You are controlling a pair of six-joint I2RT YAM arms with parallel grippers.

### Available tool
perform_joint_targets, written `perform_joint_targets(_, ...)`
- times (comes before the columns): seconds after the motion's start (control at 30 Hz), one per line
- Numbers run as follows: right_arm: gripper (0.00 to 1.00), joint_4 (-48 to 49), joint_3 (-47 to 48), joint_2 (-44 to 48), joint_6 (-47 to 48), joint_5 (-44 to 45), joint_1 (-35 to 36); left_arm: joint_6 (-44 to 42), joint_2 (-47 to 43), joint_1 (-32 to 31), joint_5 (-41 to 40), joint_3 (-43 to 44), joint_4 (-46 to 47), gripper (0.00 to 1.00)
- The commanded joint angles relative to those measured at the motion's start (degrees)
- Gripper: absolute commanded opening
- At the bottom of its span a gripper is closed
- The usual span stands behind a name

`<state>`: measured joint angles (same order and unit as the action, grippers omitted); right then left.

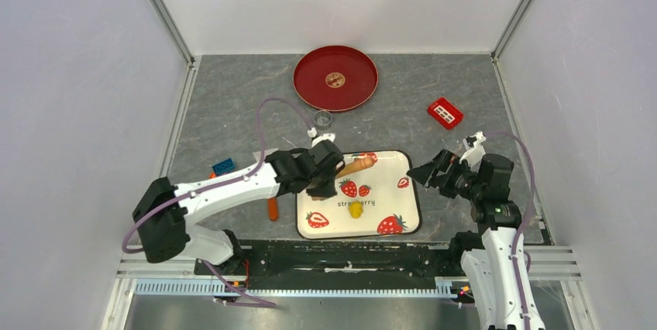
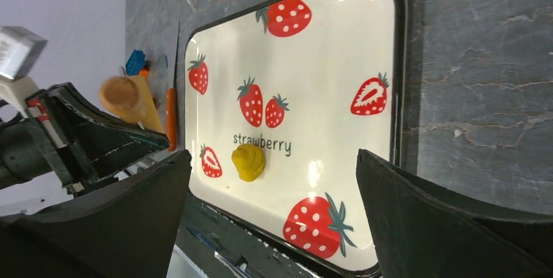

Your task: Roll out the dumpling wrappers from the dough

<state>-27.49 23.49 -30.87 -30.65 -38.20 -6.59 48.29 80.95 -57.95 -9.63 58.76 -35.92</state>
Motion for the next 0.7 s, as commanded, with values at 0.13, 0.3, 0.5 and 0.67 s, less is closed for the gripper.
perform_joint_targets(0.13, 0.98, 3.5, -1.3, -0.4, 3.5, -8.5, 1.8, -1.6, -9.5, -0.3, 12.0, -10.1, -3.5, 0.02)
perform_joint_targets(0.3, 0.98, 5.4, -2.9, -2.5, 2.9, -8.3, 5.7, -0.9, -12.3, -0.9, 14.2, -13.7, -4.3, 0.02)
perform_joint_targets(0.5, 0.98, 12.4, -4.7, -4.4, -3.1, -2.6, 14.8, -0.5, -13.1, -2.5, 14.4, -16.0, -4.3, 0.02)
perform_joint_targets(0.67, 0.97, 17.9, -5.3, -7.7, -6.7, 1.1, 21.4, 0.8, -13.0, -3.7, 13.9, -17.1, -4.0, 0.02)
